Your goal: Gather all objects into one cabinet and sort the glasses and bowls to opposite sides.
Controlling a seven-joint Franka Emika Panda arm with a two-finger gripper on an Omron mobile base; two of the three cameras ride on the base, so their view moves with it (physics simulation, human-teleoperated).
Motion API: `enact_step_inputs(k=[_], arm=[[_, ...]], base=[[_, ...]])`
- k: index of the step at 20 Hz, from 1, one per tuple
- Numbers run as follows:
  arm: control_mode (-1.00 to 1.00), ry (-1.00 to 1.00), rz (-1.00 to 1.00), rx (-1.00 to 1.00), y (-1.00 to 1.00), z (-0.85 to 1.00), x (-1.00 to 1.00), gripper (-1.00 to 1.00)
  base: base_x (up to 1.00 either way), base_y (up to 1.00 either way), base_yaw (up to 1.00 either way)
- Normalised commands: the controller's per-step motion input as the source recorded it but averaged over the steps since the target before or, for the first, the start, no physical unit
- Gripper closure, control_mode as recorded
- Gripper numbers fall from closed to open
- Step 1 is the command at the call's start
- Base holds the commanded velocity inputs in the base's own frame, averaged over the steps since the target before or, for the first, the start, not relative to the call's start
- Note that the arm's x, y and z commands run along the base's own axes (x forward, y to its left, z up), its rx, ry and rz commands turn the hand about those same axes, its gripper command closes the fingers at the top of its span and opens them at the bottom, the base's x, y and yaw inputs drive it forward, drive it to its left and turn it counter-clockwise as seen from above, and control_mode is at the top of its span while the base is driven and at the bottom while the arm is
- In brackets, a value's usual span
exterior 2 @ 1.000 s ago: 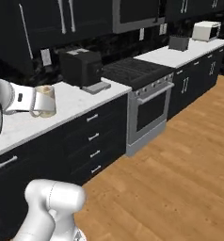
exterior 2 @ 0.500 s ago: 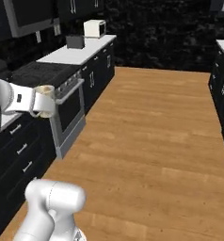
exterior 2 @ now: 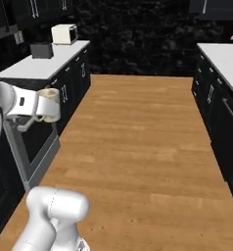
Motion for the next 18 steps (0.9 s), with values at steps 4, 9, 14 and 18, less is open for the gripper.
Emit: enact_step_inputs(k=[4, 9, 14, 18], arm=[[1.0, 0.0, 0.0, 0.0, 0.0, 0.0, 0.0, 1.0], [1.0, 0.0, 0.0, 0.0, 0.0, 0.0, 0.0, 1.0], [1.0, 0.0, 0.0, 0.0, 0.0, 0.0, 0.0, 1.0], [1.0, 0.0, 0.0, 0.0, 0.0, 0.0, 0.0, 1.0]], base=[[1.0, -0.01, -0.05], [1.0, -0.06, -0.05], [1.0, -0.05, -0.06], [1.0, -0.15, -0.08]])
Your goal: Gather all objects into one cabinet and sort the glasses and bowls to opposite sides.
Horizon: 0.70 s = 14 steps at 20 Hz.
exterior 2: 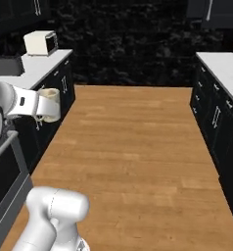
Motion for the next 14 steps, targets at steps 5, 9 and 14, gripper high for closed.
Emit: enact_step_inputs(k=[5, 9, 14], arm=[[1.0, 0.0, 0.0, 0.0, 0.0, 0.0, 0.0, 1.0], [1.0, 0.0, 0.0, 0.0, 0.0, 0.0, 0.0, 1.0], [1.0, 0.0, 0.0, 0.0, 0.0, 0.0, 0.0, 1.0]], base=[[1.0, -0.3, -0.08], [1.0, -0.29, -0.07], [1.0, -0.26, -0.04]])
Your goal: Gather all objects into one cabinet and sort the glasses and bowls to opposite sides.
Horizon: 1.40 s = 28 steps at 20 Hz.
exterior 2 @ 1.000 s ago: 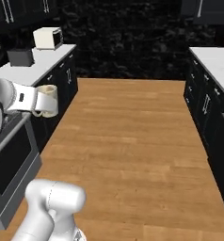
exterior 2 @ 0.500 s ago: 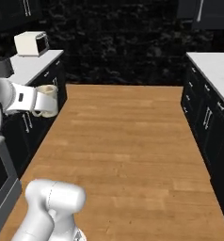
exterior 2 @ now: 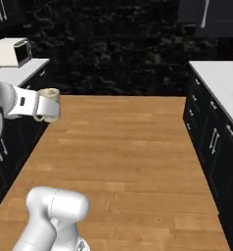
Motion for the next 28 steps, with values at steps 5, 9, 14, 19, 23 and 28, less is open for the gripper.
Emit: enact_step_inputs(k=[5, 9, 14, 19, 23, 28], arm=[[1.0, 0.0, 0.0, 0.0, 0.0, 0.0, 0.0, 1.0], [1.0, 0.0, 0.0, 0.0, 0.0, 0.0, 0.0, 1.0], [1.0, 0.0, 0.0, 0.0, 0.0, 0.0, 0.0, 1.0], [1.0, 0.0, 0.0, 0.0, 0.0, 0.0, 0.0, 1.0], [1.0, 0.0, 0.0, 0.0, 0.0, 0.0, 0.0, 1.0], [1.0, 0.0, 0.0, 0.0, 0.0, 0.0, 0.0, 1.0]], base=[[1.0, -0.17, -0.01], [1.0, -0.13, 0.0], [1.0, -0.18, -0.06], [1.0, -0.15, -0.14], [1.0, -0.14, -0.19], [1.0, -0.12, -0.21]])
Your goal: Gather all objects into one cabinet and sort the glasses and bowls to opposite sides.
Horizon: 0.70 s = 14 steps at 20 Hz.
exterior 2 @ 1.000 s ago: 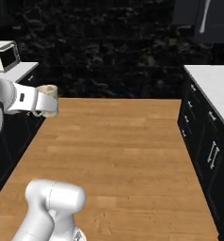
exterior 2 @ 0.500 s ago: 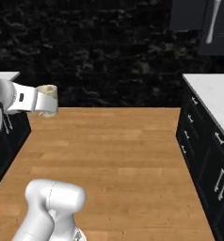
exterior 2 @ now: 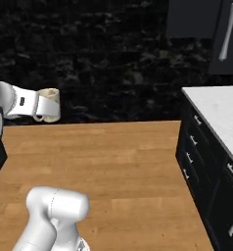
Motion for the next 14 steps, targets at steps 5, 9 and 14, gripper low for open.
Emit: enact_step_inputs(k=[5, 9, 14], arm=[[1.0, 0.0, 0.0, 0.0, 0.0, 0.0, 0.0, 1.0], [1.0, 0.0, 0.0, 0.0, 0.0, 0.0, 0.0, 1.0], [1.0, 0.0, 0.0, 0.0, 0.0, 0.0, 0.0, 1.0]], base=[[1.0, -0.08, -0.25], [0.98, -0.09, -0.4], [0.9, -0.05, -0.49]])
